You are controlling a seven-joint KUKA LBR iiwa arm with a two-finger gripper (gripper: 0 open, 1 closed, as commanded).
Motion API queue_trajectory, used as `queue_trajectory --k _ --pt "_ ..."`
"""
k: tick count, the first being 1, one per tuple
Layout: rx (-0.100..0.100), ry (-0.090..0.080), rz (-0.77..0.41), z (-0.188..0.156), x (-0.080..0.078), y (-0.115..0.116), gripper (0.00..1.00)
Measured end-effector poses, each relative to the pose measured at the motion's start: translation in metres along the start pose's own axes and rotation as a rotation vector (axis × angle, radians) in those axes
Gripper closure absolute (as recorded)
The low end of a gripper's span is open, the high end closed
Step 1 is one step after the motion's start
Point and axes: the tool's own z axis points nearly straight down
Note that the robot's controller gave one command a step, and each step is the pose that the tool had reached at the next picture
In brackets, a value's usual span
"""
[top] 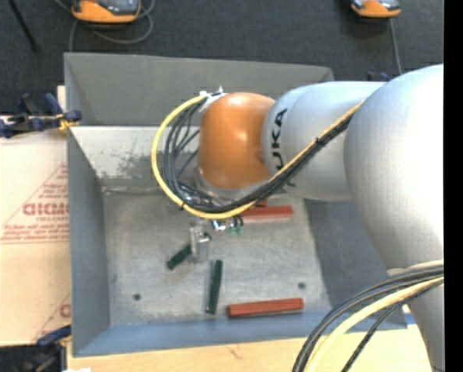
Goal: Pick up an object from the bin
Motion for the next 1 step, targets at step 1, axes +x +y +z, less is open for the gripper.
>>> queue_trajectory --k 1 --pt "0.003 -0.004 -0.095 0.0018 -0.0069 -0.0024 0.00"
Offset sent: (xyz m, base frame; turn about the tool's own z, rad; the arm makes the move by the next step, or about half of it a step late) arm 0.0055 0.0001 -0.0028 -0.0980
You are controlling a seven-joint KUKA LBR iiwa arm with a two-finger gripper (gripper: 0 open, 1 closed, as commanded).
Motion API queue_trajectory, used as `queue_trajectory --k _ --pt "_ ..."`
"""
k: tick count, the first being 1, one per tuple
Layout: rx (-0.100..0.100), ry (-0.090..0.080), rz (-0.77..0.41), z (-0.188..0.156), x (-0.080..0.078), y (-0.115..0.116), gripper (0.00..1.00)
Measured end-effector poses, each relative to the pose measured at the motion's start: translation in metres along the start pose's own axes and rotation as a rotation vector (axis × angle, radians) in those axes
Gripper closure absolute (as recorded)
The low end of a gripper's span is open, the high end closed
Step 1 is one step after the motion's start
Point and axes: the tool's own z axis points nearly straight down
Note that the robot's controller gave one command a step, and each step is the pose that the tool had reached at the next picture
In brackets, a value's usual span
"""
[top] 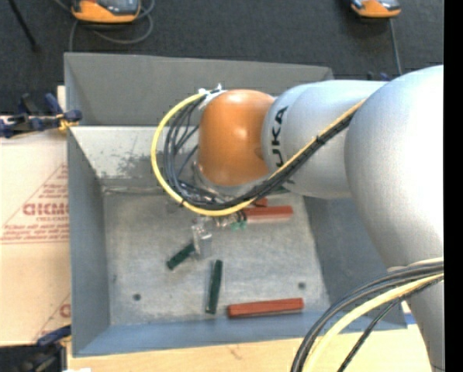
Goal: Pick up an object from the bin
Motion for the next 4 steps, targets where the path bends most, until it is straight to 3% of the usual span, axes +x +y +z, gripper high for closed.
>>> queue_trajectory --k 1,2,3,4 --pt "-0.003 0.009 0.061 0.031 0.001 -0.001 0.00" --pt "-0.003 0.005 0.062 0.029 0.000 -0.002 0.00" --pt "-0.003 -0.002 0.064 0.028 -0.002 -0.002 1.00" --pt "0.000 -0.005 0.067 -0.071 -0.006 -0.004 1.00"
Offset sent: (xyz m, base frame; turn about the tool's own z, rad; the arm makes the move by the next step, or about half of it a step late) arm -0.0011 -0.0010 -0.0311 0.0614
